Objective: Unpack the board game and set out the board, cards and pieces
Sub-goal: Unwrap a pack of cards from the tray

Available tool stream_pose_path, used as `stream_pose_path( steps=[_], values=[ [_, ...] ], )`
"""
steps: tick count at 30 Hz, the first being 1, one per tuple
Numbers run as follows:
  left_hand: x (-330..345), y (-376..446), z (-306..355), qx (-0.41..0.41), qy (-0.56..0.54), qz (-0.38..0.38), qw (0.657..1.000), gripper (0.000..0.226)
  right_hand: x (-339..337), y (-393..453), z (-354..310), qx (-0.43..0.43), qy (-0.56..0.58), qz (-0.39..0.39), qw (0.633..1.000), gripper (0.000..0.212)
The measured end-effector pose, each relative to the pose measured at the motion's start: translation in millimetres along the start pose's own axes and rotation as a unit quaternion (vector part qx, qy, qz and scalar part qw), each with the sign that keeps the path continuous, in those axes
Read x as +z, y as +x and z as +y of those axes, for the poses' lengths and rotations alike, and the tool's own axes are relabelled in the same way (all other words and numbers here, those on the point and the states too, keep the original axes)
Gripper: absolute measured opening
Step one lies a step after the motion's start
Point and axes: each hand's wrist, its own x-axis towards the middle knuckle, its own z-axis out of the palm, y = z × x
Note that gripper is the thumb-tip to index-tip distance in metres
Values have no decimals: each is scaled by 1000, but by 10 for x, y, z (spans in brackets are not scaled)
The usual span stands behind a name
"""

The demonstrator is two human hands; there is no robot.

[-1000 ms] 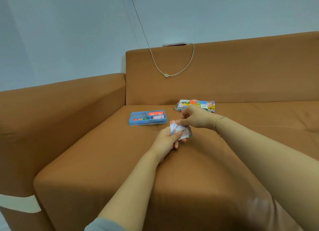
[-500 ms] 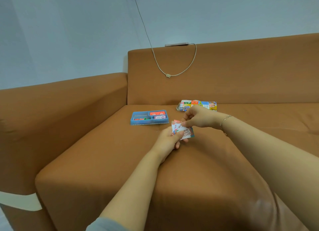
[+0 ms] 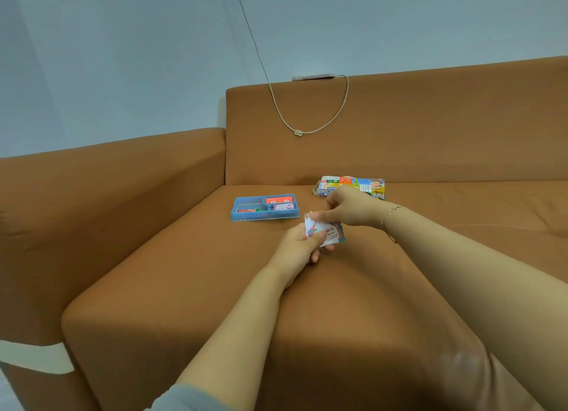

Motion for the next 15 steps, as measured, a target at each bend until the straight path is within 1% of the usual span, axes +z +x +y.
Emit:
stream_pose_path(
  steps=[3, 4, 5, 6, 8, 9, 11, 15],
  values=[
    [0, -5, 0, 3, -5, 0, 1000, 15, -41, -3, 17, -12, -2, -26, 1000, 16],
    [-3, -4, 0, 3, -5, 0, 1000, 15, -64, -16, 19, -11, 7, -39, 999, 11],
    [-4, -2, -1, 4, -4, 0, 1000, 14, -78, -26, 23, -6, 18, -43, 999, 13],
    [-7, 0, -3, 3, -3, 0, 1000, 14, -80, -34, 24, -1, 29, -39, 999, 19],
    [-2, 4, -7, 0, 0, 0, 1000, 14, -47, -37, 12, 12, 41, -9, 999, 42],
    [0, 4, -8, -1, 2, 0, 1000, 14, -23, -31, 5, 14, 35, 5, 999, 49],
    [1, 2, -9, -1, 3, 0, 1000, 14, 2, -3, 8, 7, 14, 11, 1000, 46],
    [0, 1, -12, 4, -6, -3, 1000, 15, -65, -18, 43, -7, 23, -25, 999, 28]
  ],
)
